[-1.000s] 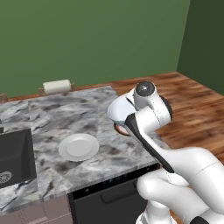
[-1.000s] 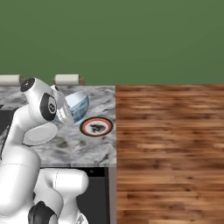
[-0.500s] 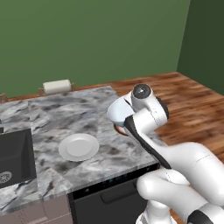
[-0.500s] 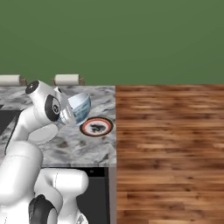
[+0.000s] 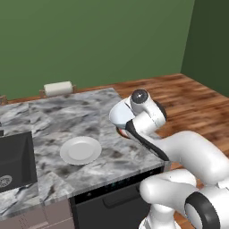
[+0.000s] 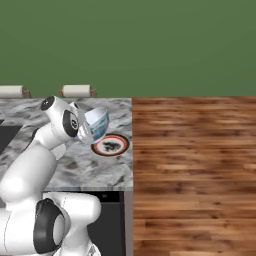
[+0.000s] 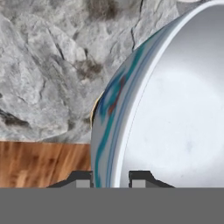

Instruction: Move the bowls from the cabinet to the plates on the dining table.

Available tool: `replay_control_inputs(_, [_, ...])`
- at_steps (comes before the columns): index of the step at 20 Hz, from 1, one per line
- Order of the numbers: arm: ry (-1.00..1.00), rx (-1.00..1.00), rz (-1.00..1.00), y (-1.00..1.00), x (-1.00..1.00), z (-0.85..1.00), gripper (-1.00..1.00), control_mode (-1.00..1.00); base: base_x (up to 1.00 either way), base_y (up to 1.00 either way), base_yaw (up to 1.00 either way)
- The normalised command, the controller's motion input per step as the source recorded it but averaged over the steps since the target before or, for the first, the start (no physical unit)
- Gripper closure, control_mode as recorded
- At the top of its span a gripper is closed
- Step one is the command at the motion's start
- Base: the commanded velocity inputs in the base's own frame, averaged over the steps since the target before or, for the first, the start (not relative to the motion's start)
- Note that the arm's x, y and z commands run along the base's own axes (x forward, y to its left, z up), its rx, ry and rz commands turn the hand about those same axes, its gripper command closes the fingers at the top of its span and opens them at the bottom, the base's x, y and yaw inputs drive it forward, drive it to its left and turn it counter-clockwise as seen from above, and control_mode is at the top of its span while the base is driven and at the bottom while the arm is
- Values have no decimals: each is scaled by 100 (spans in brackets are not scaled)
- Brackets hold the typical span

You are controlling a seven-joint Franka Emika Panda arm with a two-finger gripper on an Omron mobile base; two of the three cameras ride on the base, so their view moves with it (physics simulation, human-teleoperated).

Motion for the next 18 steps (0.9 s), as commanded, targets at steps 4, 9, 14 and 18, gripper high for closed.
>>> replay_control_inputs(4, [0, 0, 0, -4, 22, -18, 100, -100, 0, 0, 0])
replay_control_inputs(9, [0, 8, 0, -2, 0, -15, 100, -100, 0, 0, 0])
replay_control_inputs(14, [0, 11, 0, -6, 2, -14, 100, -100, 0, 0, 0])
replay_control_inputs(18, [0, 4, 0, -16, 18, -8, 100, -100, 0, 0, 0])
